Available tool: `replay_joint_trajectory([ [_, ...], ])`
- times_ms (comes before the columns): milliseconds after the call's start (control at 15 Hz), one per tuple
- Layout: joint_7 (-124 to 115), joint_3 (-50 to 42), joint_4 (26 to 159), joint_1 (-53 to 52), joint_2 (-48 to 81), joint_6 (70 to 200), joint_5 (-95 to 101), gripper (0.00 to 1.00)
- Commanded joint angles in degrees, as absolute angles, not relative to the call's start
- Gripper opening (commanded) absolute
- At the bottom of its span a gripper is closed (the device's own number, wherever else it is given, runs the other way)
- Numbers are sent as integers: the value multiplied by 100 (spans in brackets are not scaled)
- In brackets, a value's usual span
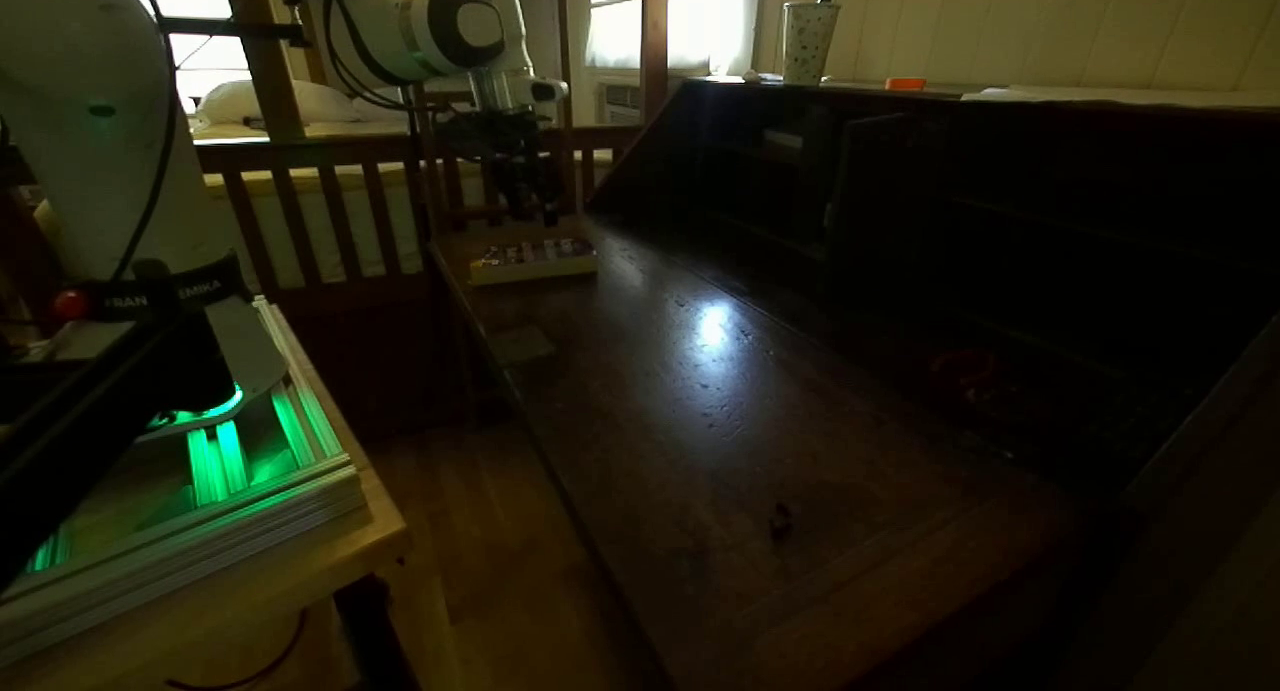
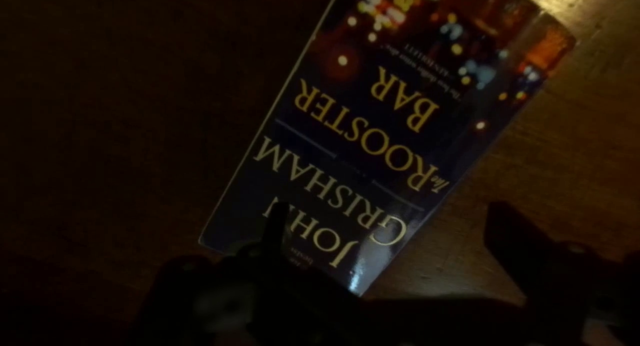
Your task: Move the book to the left then put it on the top shelf of the desk
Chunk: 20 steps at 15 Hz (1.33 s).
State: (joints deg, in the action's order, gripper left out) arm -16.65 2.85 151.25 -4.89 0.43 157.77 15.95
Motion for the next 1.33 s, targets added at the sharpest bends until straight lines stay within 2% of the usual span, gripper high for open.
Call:
replay_joint_trajectory([
  [0,-1646,302,15121,-454,88,15789,1581,100],
  [733,-1864,43,14871,-436,707,15935,2104,100],
  [1267,-1010,223,14675,-503,1529,16324,1259,100],
])
